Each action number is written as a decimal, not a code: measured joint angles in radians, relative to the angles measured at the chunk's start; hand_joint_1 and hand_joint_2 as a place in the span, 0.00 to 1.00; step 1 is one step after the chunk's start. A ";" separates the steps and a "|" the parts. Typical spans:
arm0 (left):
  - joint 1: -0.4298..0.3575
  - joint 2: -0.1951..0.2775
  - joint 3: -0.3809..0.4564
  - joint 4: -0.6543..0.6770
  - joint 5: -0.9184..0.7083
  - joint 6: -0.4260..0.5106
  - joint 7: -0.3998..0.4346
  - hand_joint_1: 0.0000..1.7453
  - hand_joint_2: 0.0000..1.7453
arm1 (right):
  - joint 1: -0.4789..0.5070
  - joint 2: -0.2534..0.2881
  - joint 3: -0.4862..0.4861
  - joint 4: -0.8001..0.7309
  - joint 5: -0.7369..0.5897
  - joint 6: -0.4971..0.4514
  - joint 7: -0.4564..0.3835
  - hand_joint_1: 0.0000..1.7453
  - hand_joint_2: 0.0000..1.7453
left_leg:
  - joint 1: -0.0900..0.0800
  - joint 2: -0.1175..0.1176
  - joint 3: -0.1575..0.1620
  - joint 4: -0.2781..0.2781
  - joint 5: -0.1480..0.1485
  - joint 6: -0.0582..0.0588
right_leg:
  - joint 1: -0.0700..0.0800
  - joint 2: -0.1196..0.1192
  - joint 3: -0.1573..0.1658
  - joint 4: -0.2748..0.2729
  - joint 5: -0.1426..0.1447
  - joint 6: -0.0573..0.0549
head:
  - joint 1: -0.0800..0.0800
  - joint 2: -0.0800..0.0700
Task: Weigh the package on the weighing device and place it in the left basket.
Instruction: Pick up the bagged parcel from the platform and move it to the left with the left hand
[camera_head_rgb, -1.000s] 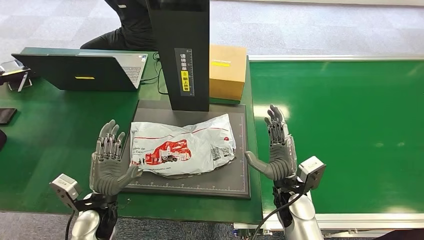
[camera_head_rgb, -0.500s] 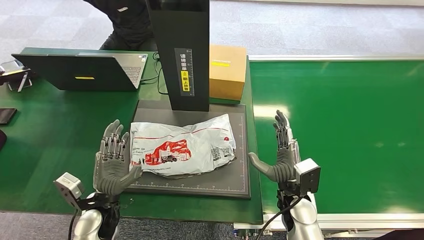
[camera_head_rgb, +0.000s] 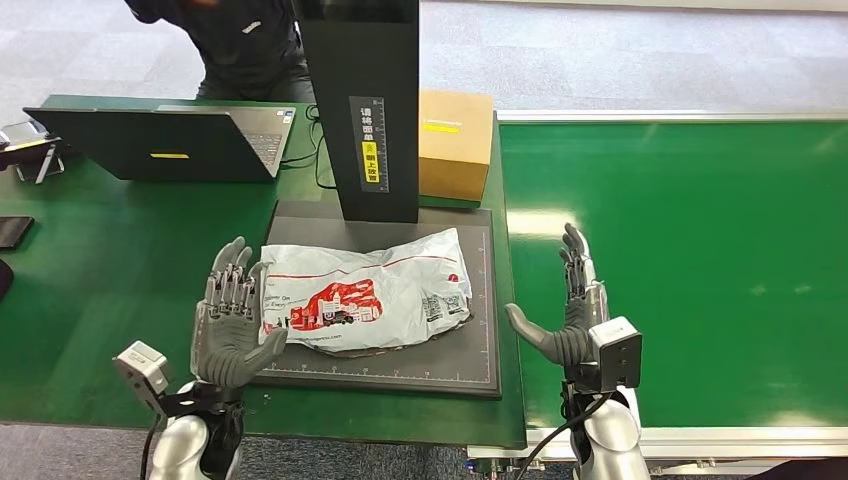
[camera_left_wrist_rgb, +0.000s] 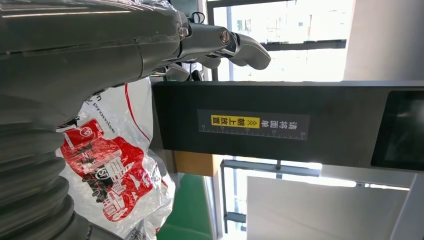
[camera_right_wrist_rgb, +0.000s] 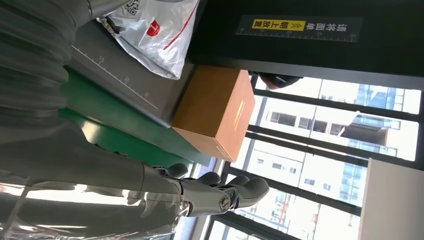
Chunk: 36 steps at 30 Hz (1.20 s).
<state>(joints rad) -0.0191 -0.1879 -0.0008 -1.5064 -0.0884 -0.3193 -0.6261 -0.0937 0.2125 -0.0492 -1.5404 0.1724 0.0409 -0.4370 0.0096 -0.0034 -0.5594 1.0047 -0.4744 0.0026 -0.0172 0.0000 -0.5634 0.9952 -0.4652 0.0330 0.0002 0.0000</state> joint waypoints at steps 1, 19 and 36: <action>-0.001 -0.001 0.000 0.001 -0.001 0.000 0.000 0.00 1.00 | 0.000 0.000 -0.001 0.002 0.000 0.001 0.002 0.00 1.00 | 0.000 0.000 0.000 0.000 0.000 0.000 | 0.000 0.000 0.000 0.000 0.000 0.000 | 0.000 0.000; -0.009 -0.002 0.008 0.004 -0.008 0.002 0.001 0.00 1.00 | -0.013 0.002 -0.006 0.047 -0.009 0.030 0.015 0.00 1.00 | 0.000 0.000 0.000 0.000 0.000 0.000 | 0.000 0.000 0.000 0.000 0.000 0.000 | 0.000 0.000; -0.015 -0.005 0.012 0.012 -0.016 0.002 0.001 0.00 1.00 | -0.015 0.002 -0.008 0.056 -0.008 0.036 0.015 0.00 1.00 | 0.000 0.000 0.000 0.000 0.000 0.000 | 0.000 0.000 0.000 0.000 0.000 0.000 | 0.000 0.000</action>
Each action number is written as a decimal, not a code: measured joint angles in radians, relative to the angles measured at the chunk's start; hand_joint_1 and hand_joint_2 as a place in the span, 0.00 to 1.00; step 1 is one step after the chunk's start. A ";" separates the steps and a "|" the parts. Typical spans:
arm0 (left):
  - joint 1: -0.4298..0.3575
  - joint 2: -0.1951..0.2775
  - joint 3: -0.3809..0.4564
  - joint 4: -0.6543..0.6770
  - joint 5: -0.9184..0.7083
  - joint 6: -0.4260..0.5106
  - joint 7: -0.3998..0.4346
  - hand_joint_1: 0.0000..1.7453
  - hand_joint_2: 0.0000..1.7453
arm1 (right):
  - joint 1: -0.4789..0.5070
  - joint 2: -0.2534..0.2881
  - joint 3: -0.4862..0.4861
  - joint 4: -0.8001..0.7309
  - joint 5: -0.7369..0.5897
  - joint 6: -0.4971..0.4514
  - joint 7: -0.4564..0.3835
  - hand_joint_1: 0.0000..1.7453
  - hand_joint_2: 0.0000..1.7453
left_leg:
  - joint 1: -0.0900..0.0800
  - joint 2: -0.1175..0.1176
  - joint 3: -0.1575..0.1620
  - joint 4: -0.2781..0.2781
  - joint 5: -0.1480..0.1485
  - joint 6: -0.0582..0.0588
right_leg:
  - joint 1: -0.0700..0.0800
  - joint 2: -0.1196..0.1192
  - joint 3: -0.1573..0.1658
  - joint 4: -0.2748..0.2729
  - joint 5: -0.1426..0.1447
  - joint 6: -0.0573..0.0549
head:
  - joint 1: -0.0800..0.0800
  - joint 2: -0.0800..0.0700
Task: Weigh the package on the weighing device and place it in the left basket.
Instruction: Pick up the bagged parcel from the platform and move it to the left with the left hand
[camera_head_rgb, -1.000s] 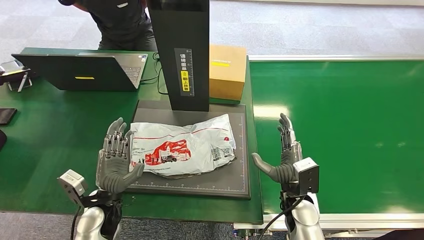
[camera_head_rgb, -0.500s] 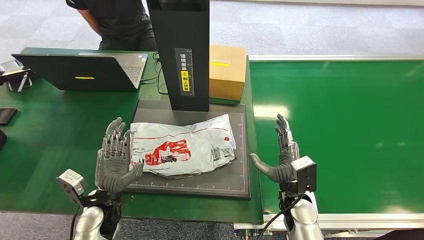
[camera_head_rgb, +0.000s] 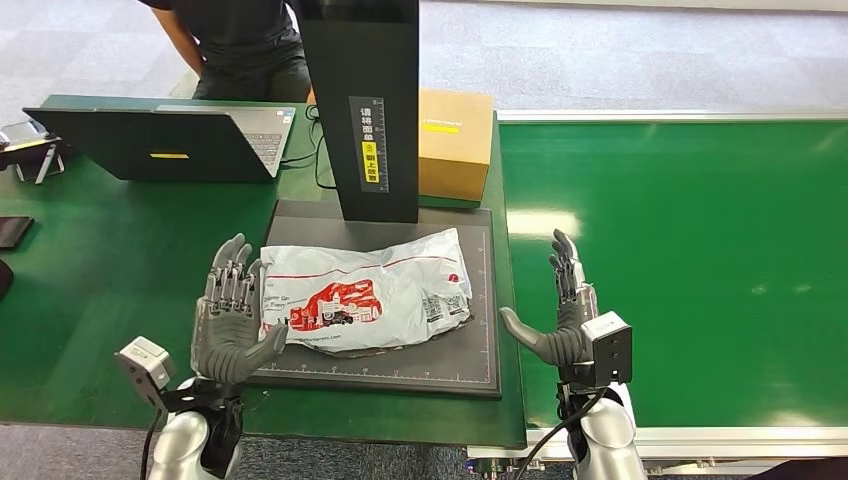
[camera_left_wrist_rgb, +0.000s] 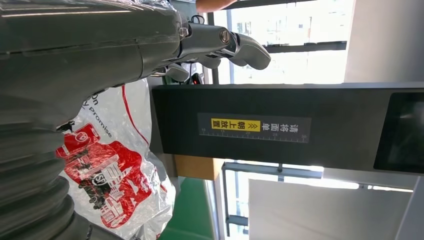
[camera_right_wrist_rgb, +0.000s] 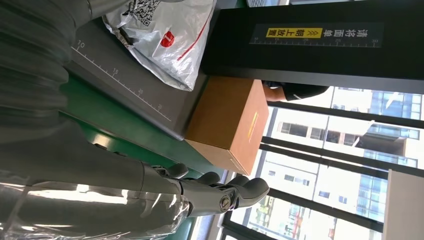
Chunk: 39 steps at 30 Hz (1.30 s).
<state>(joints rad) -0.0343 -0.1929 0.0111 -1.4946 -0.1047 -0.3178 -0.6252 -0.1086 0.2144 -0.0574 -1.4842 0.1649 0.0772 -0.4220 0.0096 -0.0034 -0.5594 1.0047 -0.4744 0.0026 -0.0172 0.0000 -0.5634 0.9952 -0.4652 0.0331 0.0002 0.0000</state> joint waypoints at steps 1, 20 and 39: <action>-0.001 0.000 0.000 0.001 0.000 0.000 0.000 0.00 1.00 | 0.000 0.000 0.000 0.000 0.001 0.000 0.000 0.00 1.00 | 0.000 0.000 0.000 0.000 0.000 0.000 | 0.000 0.000 0.000 0.000 0.000 0.000 | 0.000 0.000; -0.008 0.000 0.001 0.013 0.011 -0.003 -0.003 0.00 1.00 | -0.009 0.000 -0.001 0.013 -0.029 0.029 -0.010 0.00 1.00 | 0.000 0.000 0.000 0.000 0.000 0.000 | 0.000 0.000 0.000 0.000 0.000 0.000 | 0.000 0.000; -0.007 0.000 0.001 0.013 0.007 -0.004 -0.002 0.00 1.00 | -0.009 0.000 -0.002 0.013 -0.031 0.030 -0.011 0.00 1.00 | 0.000 0.000 0.000 0.000 0.000 0.000 | 0.000 0.000 0.000 0.000 0.000 0.000 | 0.000 0.000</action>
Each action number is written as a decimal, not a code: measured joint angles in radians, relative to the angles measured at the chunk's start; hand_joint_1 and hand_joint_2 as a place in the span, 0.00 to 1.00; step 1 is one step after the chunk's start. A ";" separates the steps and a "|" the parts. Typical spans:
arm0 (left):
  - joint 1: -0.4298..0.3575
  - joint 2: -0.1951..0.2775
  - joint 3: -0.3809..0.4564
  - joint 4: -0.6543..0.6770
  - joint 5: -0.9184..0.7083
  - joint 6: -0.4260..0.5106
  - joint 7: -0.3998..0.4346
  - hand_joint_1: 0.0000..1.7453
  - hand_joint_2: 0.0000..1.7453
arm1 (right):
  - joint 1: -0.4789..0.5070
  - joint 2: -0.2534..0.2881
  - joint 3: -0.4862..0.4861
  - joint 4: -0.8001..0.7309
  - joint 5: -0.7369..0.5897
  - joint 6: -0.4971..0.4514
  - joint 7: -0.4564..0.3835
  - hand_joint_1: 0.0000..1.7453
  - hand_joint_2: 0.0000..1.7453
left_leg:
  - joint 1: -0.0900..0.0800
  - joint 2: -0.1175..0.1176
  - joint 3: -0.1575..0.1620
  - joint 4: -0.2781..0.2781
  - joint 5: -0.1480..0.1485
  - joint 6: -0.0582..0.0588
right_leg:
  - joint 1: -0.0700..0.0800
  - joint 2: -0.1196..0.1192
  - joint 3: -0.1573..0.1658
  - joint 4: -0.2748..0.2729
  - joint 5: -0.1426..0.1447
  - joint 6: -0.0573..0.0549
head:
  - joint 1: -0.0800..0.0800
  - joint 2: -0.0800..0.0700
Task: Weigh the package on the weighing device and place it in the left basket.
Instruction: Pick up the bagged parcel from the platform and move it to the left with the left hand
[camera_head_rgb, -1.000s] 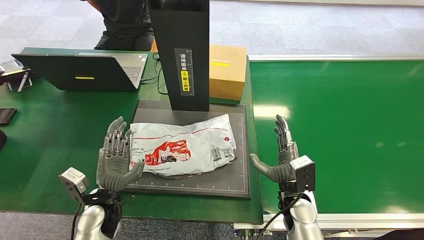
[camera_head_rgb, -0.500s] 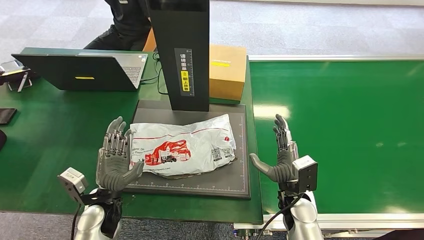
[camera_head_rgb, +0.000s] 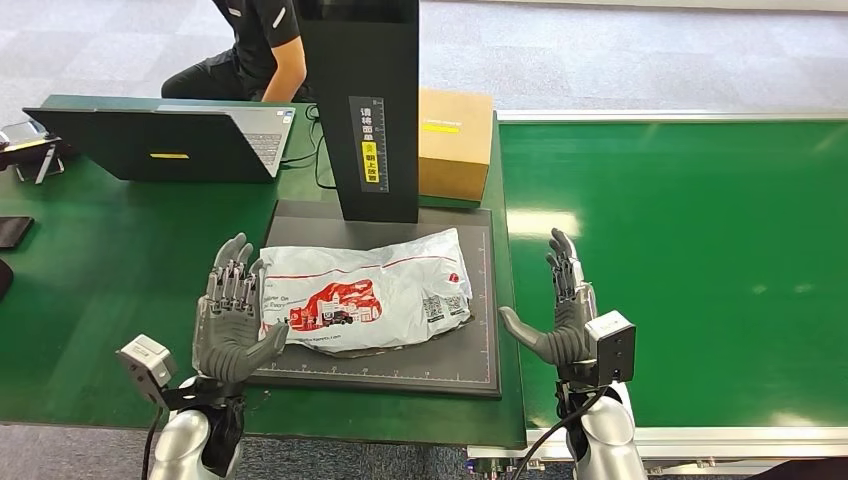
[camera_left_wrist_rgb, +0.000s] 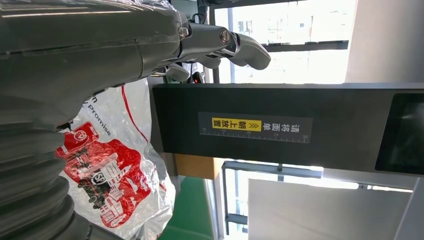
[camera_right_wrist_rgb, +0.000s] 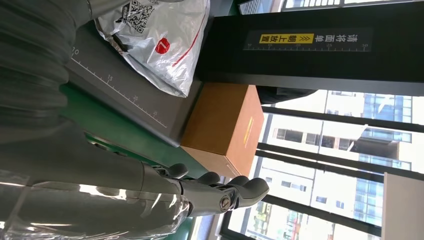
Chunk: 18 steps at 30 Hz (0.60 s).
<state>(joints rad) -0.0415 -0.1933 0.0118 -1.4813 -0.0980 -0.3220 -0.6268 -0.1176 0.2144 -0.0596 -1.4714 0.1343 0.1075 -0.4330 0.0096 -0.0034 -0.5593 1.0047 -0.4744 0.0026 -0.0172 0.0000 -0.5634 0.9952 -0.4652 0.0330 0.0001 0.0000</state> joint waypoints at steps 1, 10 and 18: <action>0.000 0.000 0.000 0.000 0.000 0.000 0.000 0.00 1.00 | 0.000 0.000 0.000 0.000 0.000 0.000 0.000 0.00 1.00 | 0.000 0.000 0.000 0.000 0.000 0.000 | 0.000 0.000 0.000 0.000 0.000 0.000 | 0.000 0.000; 0.000 0.000 0.000 0.000 -0.007 0.002 0.004 0.00 1.00 | 0.000 0.000 -0.006 0.000 0.000 0.004 0.000 0.00 1.00 | 0.000 0.000 0.000 0.000 0.000 0.000 | 0.000 0.000 0.000 0.000 0.000 0.000 | 0.000 0.000; 0.000 0.000 0.001 0.000 -0.007 0.002 0.004 0.00 1.00 | 0.000 0.000 -0.006 0.000 0.000 0.005 0.002 0.00 1.00 | 0.000 0.000 0.000 0.000 0.000 0.000 | 0.000 0.000 0.000 0.000 0.000 0.000 | 0.000 0.000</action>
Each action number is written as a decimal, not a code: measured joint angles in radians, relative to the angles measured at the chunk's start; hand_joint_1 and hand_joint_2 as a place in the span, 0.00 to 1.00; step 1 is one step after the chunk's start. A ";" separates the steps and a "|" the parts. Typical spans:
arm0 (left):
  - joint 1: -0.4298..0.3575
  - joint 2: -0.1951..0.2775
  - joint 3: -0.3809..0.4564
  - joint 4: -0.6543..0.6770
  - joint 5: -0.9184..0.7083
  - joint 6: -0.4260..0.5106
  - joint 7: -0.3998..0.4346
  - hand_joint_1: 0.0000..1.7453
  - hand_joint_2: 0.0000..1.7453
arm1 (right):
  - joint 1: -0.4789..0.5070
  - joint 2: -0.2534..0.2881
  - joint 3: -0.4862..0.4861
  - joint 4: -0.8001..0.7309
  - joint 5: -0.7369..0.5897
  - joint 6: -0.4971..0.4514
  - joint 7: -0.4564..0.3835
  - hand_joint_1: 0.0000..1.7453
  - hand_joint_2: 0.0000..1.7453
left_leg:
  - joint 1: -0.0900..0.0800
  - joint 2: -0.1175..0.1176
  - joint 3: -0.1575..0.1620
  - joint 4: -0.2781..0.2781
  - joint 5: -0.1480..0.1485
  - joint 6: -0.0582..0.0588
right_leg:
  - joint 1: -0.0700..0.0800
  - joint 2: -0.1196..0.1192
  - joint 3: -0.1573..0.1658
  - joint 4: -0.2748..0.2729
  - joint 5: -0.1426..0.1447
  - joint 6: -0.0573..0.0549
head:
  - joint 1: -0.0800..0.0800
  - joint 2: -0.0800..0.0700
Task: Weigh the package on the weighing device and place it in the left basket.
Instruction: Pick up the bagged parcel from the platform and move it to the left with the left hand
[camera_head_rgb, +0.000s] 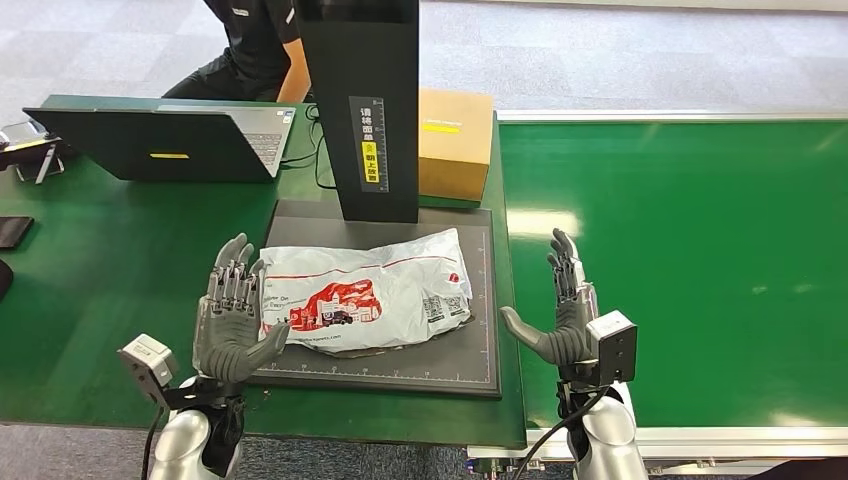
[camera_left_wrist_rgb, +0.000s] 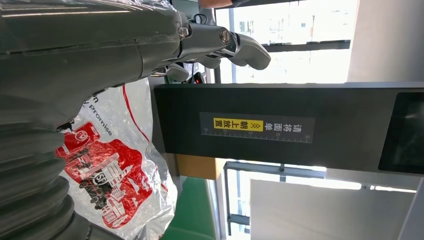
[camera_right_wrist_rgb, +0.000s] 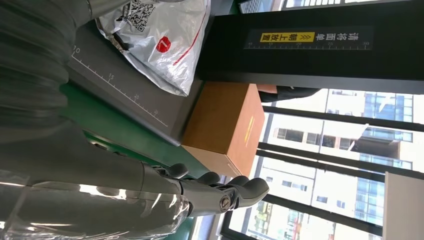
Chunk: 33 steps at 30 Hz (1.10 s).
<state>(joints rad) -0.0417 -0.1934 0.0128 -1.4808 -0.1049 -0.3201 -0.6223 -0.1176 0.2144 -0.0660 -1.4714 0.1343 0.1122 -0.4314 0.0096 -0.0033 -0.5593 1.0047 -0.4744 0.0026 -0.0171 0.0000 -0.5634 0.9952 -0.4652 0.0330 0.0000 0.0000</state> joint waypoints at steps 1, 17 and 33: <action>0.000 0.000 0.000 0.000 0.000 0.001 0.000 0.00 1.00 | 0.000 0.000 0.000 0.000 0.000 0.000 0.000 0.00 1.00 | 0.000 0.000 0.000 0.000 0.000 0.000 | 0.000 0.000 0.000 0.000 0.000 0.000 | 0.000 0.000; -0.005 -0.003 0.003 0.013 0.015 0.000 0.006 0.00 1.00 | -0.001 0.000 -0.002 0.002 0.000 0.000 0.000 0.00 1.00 | 0.000 0.000 0.000 0.000 0.000 0.000 | 0.000 0.000 0.000 0.000 0.000 0.000 | 0.000 0.000; -0.015 -0.003 -0.001 0.044 0.108 -0.116 0.054 0.00 1.00 | -0.009 0.000 -0.002 0.013 0.001 0.001 0.000 0.00 1.00 | 0.000 0.000 0.000 0.000 0.000 0.000 | 0.000 0.000 0.000 0.000 0.000 0.000 | 0.000 0.000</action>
<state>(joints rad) -0.0571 -0.1961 0.0118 -1.4369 0.0033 -0.4360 -0.5684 -0.1261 0.2148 -0.0675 -1.4587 0.1350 0.1129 -0.4314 0.0096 -0.0034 -0.5594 1.0047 -0.4744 0.0026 -0.0171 0.0000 -0.5633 0.9953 -0.4652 0.0330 0.0001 0.0000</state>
